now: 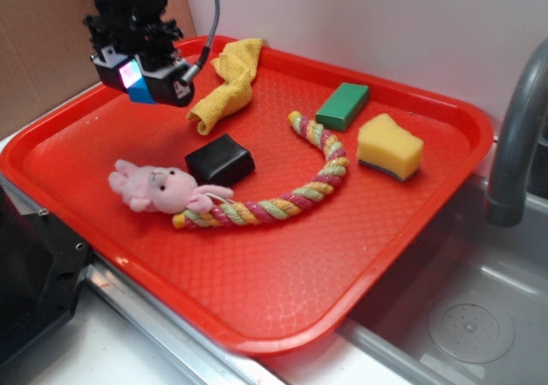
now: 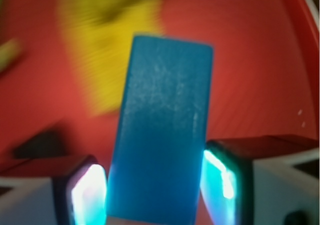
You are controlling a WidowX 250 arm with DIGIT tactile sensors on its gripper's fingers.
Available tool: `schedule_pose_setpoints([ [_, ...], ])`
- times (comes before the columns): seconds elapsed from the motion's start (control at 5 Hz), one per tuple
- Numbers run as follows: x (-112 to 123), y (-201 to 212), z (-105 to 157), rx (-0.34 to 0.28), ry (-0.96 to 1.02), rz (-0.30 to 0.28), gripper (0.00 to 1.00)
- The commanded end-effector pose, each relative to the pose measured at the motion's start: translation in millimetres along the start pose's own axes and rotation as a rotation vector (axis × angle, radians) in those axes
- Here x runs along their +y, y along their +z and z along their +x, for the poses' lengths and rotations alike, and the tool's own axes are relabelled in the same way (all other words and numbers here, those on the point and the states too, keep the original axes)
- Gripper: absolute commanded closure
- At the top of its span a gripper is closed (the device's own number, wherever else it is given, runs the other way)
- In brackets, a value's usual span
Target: Grab the blue block.
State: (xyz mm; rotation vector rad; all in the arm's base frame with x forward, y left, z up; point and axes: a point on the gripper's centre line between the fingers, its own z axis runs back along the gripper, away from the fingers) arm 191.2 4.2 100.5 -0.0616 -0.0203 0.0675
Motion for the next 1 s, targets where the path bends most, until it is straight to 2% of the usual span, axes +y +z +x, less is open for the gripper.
schedule_pose_setpoints([
  [0.0,-36.9,65.3,-42.6,-0.041,-0.265,-0.098,1.0],
  [0.2,-36.9,73.7,-51.3,-0.077,-0.251,-0.096,1.0],
  [0.4,-28.3,88.6,-50.5,-0.115,-0.189,-0.055,1.0],
  [0.6,-17.9,93.2,-52.9,-0.17,-0.138,-0.036,1.0],
  [0.8,-4.3,93.3,-52.4,-0.152,-0.064,0.018,1.0],
])
